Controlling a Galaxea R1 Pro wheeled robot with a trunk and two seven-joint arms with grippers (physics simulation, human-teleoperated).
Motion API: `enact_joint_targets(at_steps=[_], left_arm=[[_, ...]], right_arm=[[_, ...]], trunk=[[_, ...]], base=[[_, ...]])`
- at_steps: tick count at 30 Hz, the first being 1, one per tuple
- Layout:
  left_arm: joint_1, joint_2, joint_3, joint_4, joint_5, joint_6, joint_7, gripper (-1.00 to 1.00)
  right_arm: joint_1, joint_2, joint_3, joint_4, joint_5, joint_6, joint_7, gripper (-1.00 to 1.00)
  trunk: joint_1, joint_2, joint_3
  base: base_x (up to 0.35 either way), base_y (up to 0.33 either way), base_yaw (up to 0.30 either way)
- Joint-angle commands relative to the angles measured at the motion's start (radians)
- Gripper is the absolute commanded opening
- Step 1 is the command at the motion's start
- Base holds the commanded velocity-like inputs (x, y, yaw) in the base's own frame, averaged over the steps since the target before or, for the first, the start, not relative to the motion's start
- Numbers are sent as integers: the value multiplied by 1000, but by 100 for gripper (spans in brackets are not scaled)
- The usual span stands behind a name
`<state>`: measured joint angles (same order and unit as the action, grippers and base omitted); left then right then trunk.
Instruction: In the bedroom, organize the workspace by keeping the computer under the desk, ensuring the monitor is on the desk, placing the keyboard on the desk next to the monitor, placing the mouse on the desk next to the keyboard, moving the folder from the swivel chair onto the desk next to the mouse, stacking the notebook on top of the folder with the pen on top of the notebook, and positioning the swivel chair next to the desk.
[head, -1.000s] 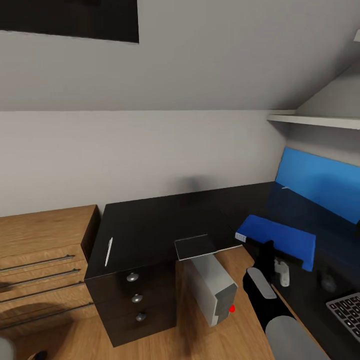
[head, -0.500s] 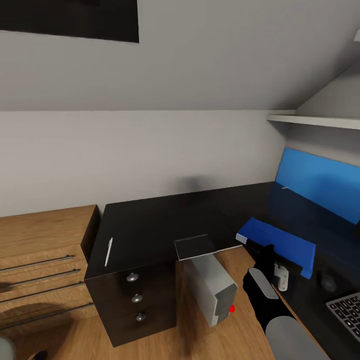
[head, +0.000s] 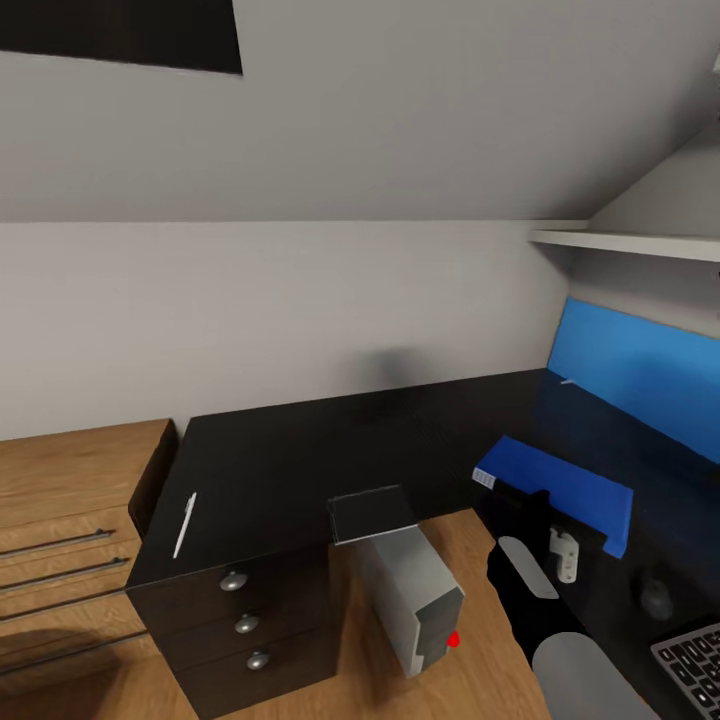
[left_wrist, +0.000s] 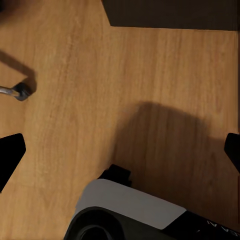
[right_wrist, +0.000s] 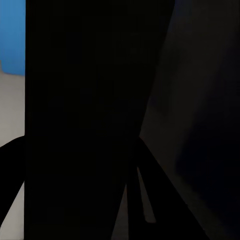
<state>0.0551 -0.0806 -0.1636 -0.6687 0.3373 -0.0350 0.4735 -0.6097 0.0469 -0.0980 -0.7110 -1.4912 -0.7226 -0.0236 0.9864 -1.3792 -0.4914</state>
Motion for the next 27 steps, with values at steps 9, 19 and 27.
enact_joint_targets(at_steps=[9,19,27], left_arm=[[0,1,-4,-2,11,-5,7,100],[0,1,-4,-2,11,-5,7,100],[0,1,-4,-2,10,-5,7,100]], right_arm=[[-1,0,1,-1,-3,0,-8,-100],[-1,1,1,-1,-3,-1,-9,-100],[-1,2,-2,-1,-4,-1,-11,-100]], trunk=[[0,-1,-1],[0,-1,-1],[0,-1,-1]], base=[[12,-29,0],[0,0,0],[0,0,0]])
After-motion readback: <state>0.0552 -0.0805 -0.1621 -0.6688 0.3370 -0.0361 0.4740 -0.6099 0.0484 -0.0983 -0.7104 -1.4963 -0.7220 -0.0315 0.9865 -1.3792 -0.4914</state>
